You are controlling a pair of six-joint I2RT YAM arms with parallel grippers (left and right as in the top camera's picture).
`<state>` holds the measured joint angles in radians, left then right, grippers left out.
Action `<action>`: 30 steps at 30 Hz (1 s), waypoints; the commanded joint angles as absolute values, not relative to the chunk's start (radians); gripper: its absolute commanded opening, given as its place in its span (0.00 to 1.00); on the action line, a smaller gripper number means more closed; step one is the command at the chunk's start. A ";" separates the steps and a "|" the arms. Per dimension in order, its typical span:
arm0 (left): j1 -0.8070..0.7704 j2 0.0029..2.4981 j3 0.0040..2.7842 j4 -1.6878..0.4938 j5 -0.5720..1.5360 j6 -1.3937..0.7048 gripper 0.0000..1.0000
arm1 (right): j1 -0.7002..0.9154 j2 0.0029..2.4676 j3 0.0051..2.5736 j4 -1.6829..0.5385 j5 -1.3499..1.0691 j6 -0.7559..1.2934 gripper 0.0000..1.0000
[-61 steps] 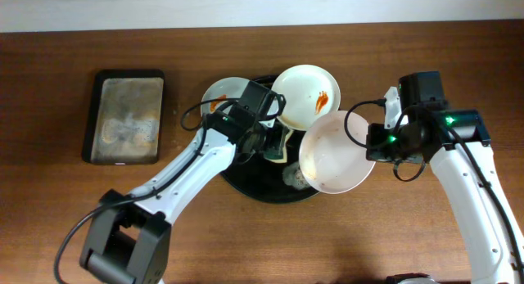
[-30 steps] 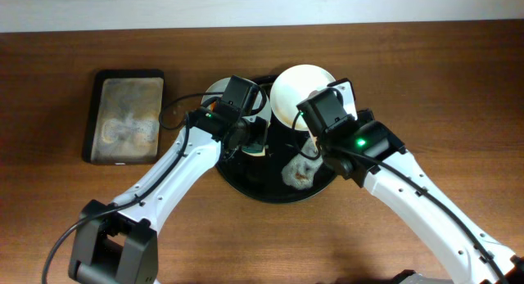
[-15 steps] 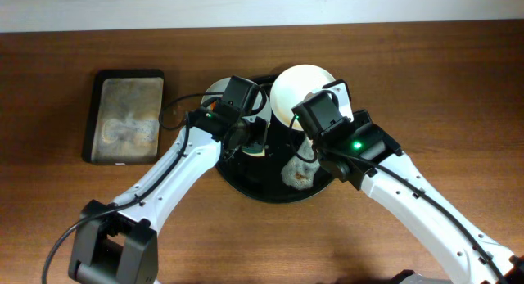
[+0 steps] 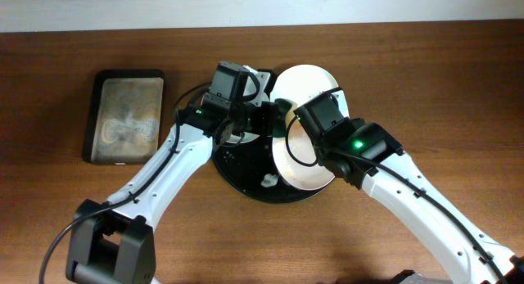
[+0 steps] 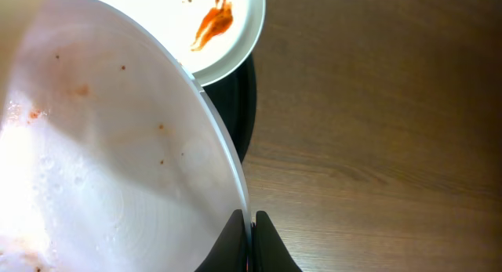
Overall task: Clean dirty plates on tray and stack at the side
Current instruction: 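Lift the plate with the right gripper and scrub its underside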
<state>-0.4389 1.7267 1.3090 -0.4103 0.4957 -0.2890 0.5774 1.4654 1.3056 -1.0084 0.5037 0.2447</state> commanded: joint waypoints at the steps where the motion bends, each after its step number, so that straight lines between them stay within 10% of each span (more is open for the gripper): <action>1: -0.438 1.707 1.311 -0.373 0.670 -0.326 0.00 | 0.575 1.467 1.328 -1.005 0.443 0.279 0.04; 30: -0.537 1.709 1.306 -0.529 0.396 -0.282 0.00 | 0.575 1.465 1.427 -1.010 0.370 0.297 0.04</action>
